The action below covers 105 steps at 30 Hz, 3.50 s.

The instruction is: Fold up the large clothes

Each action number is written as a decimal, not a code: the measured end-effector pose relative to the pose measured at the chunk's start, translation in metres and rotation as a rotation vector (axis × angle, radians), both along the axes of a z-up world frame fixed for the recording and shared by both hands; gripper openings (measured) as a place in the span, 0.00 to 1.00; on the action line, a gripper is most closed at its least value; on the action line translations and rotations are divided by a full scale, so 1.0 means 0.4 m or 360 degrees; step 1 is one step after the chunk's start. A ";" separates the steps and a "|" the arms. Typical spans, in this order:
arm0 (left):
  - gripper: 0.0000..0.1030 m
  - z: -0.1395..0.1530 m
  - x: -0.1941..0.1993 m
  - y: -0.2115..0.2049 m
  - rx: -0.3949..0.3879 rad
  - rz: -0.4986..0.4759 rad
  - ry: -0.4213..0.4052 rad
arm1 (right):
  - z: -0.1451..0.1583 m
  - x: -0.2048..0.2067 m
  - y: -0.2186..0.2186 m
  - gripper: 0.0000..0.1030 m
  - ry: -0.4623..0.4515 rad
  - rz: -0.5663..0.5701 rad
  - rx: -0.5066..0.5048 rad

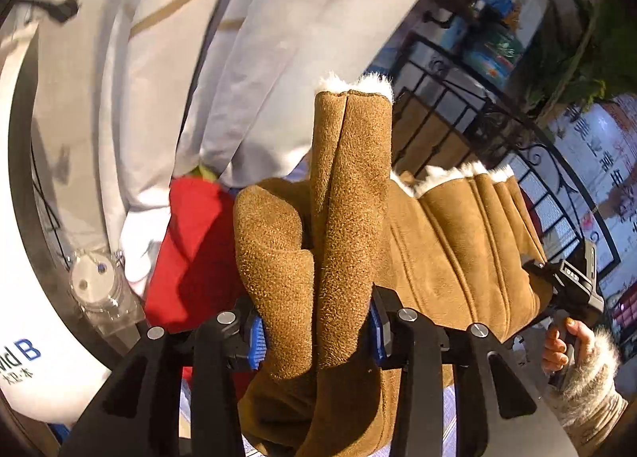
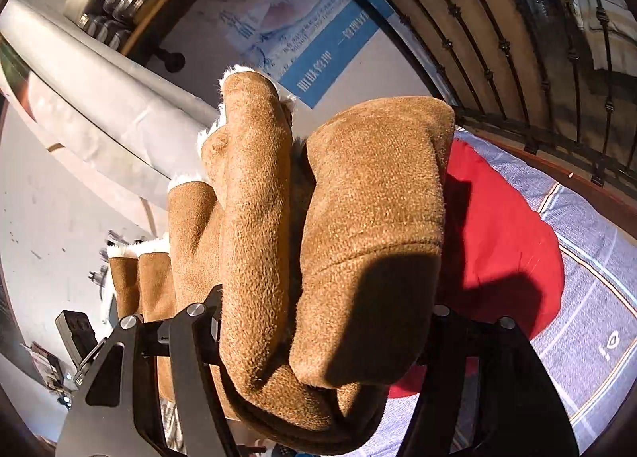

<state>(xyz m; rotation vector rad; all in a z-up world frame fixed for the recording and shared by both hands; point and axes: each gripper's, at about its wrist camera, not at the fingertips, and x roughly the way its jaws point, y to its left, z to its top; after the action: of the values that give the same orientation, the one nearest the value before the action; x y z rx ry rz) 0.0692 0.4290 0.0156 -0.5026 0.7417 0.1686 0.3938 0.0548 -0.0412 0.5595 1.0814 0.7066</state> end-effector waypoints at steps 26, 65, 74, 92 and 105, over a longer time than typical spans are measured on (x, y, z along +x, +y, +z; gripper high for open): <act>0.74 -0.251 0.183 0.134 -0.0430 0.0028 0.0110 | -0.289 0.110 -0.055 0.81 0.0387 -0.0288 0.0021; 0.94 0.055 0.111 -0.281 0.0603 -0.0027 0.0647 | 0.165 -0.254 0.244 0.89 -0.0153 0.0180 -0.1302; 0.94 0.038 0.108 -0.305 0.0573 -0.0050 0.0734 | 0.149 -0.260 0.255 0.89 -0.0121 0.0181 -0.1333; 0.94 0.013 0.101 -0.291 0.0530 -0.0068 0.0811 | 0.131 -0.264 0.266 0.89 -0.0101 0.0196 -0.1359; 0.94 0.010 0.094 -0.288 0.0536 -0.0066 0.0824 | 0.127 -0.265 0.265 0.89 -0.0088 0.0186 -0.1348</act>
<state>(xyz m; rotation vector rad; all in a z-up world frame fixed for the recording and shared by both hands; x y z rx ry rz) 0.1069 0.3140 0.0197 -0.1166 1.2014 0.3863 0.2879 0.1607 0.0094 -0.2494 1.2461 0.3044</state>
